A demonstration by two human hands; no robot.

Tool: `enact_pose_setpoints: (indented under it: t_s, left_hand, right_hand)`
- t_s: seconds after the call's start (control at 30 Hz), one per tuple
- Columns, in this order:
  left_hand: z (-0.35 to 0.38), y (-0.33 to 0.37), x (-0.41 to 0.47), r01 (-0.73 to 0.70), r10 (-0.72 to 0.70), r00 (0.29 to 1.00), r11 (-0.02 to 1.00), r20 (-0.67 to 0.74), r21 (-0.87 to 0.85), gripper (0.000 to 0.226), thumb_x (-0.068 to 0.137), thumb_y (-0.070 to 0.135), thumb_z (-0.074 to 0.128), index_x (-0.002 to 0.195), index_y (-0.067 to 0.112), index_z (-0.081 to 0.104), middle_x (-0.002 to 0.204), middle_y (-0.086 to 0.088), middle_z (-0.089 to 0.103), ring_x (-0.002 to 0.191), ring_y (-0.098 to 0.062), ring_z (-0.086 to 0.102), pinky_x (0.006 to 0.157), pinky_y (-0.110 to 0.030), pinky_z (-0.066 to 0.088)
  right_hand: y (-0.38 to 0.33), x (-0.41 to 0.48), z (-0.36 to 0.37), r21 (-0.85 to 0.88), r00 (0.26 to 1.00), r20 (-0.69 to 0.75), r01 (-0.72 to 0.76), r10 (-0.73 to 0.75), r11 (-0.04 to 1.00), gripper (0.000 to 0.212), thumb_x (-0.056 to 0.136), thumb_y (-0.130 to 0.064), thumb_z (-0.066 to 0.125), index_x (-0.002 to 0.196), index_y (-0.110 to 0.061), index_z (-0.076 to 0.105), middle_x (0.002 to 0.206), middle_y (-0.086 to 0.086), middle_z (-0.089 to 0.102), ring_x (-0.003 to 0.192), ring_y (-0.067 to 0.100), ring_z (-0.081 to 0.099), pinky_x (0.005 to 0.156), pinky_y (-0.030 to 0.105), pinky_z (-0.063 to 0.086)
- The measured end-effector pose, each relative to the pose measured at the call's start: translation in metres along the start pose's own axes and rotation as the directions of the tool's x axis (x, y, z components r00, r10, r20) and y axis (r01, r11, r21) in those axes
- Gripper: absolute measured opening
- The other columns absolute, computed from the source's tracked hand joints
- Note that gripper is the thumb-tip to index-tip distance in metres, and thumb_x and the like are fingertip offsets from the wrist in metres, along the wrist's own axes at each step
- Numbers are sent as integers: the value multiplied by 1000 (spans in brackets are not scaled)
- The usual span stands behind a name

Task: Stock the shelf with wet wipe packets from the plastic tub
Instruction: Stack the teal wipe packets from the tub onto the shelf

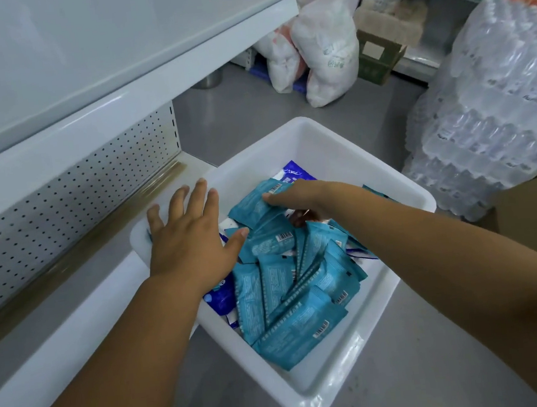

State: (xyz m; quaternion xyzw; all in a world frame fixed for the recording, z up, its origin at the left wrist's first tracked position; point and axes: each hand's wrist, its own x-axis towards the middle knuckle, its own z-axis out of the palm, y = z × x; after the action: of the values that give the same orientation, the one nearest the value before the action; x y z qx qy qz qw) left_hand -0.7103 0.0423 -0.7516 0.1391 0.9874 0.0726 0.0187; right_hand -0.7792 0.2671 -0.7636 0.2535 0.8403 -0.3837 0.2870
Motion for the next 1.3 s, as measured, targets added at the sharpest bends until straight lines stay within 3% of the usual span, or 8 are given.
enact_pose_setpoints:
  t_s: [0.13,0.27,0.43,0.67,0.8,0.97,1.1,1.3]
  left_hand:
    - [3,0,0,6,-6,1000,1000,-16,-8,84,94,72,31,159,22,12,170,3,1,155,-23,2,120,-58,6]
    - [4,-1,0,4,-5,999,999,-33,-33,82,95,70,32,159,21,15,169,3,3,154,-23,3,119,-58,6]
    - [4,0,0,9,-11,999,999,-36,-51,80,96,69,32,158,21,18,169,3,5,154,-23,3,120,-57,6]
    - [-4,-1,-1,19,-22,1000,992,-21,-128,74,99,65,30,158,23,17,170,4,5,155,-21,1,123,-54,1]
    - [-9,-1,-5,29,-48,997,954,-56,-298,77,97,65,38,159,22,21,168,2,16,155,-18,9,126,-51,3]
    - [-28,10,-15,-191,155,981,866,-115,-463,99,76,71,69,157,31,27,167,14,16,152,-6,12,126,-44,11]
    - [-46,18,-11,-364,261,918,852,-299,-375,92,77,62,74,154,26,38,166,8,24,151,-11,21,125,-46,19]
    - [-99,3,-21,-549,267,706,792,-656,-268,52,84,19,74,133,9,64,143,-9,58,135,-23,53,110,-52,45]
  right_hand:
    - [-4,-7,10,-23,995,-34,90,-91,996,51,90,-53,66,116,-10,57,98,8,66,79,22,65,65,31,55]
    - [-5,-9,21,245,997,-15,82,-81,966,53,90,-49,69,122,-9,56,88,6,63,65,19,62,47,23,50]
    - [-4,-3,35,355,986,-134,145,-103,924,52,82,-46,79,114,-11,59,104,11,73,89,27,74,73,43,64]
    - [4,-14,34,489,959,-246,248,-141,836,52,78,-25,86,117,-8,55,110,13,70,91,30,73,73,45,63]
    - [11,-35,18,537,927,-323,346,-190,770,51,82,-22,83,120,-6,54,109,13,70,90,28,74,73,42,64]
    - [11,-72,-4,743,946,-264,325,-189,585,41,86,-15,77,119,-1,57,109,17,73,88,27,75,75,38,63]
    - [-5,-111,-15,767,915,-272,393,-298,507,40,88,-15,75,121,2,59,106,17,75,91,29,75,77,39,62]
    - [-53,-176,-22,740,811,-309,533,-497,409,39,90,-12,73,122,1,55,112,22,72,99,37,72,88,53,58]
